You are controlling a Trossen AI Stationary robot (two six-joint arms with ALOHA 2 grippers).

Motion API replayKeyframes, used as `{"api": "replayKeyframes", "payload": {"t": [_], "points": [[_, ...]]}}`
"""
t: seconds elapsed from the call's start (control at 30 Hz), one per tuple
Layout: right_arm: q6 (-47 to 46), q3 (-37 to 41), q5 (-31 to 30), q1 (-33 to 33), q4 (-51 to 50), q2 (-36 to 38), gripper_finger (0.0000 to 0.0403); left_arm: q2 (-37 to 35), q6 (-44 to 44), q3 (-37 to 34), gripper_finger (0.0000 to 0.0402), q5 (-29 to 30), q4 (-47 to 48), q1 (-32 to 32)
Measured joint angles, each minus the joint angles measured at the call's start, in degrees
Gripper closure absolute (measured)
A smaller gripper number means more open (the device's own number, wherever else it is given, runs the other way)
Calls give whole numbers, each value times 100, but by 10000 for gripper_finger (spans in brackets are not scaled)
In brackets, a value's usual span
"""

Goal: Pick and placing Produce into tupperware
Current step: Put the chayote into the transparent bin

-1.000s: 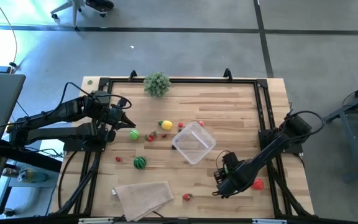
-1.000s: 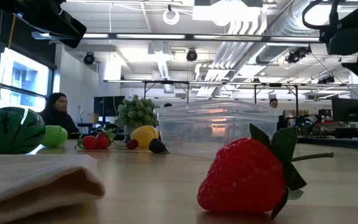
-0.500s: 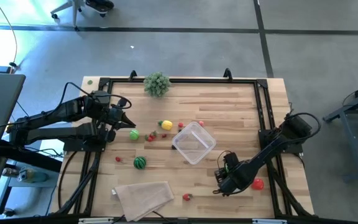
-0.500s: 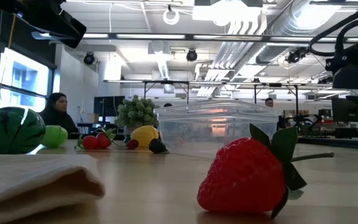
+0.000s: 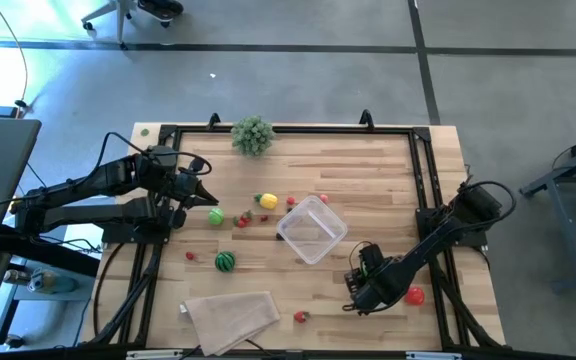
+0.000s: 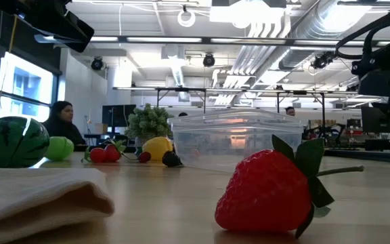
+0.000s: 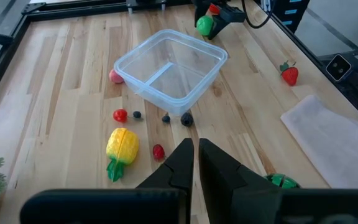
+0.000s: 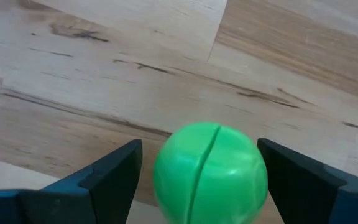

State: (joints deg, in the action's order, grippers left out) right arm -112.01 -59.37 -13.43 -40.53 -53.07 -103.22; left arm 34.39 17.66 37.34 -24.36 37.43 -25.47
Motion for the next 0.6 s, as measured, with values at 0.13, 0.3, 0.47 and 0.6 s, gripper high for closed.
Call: {"api": "replayKeyframes", "payload": {"t": [0.13,0.3,0.47,0.6], "points": [[-4,0,4,-1,-34,0,96,0,0,0,385,-1,0,-1],[-3,0,7,-1,-46,2,96,-2,0,0,385,0,0,-1],[-2,0,9,-2,-71,2,98,0,0,0,385,-1,0,-1],[16,0,8,-2,-41,2,120,0,2,0,385,-1,0,0]]}}
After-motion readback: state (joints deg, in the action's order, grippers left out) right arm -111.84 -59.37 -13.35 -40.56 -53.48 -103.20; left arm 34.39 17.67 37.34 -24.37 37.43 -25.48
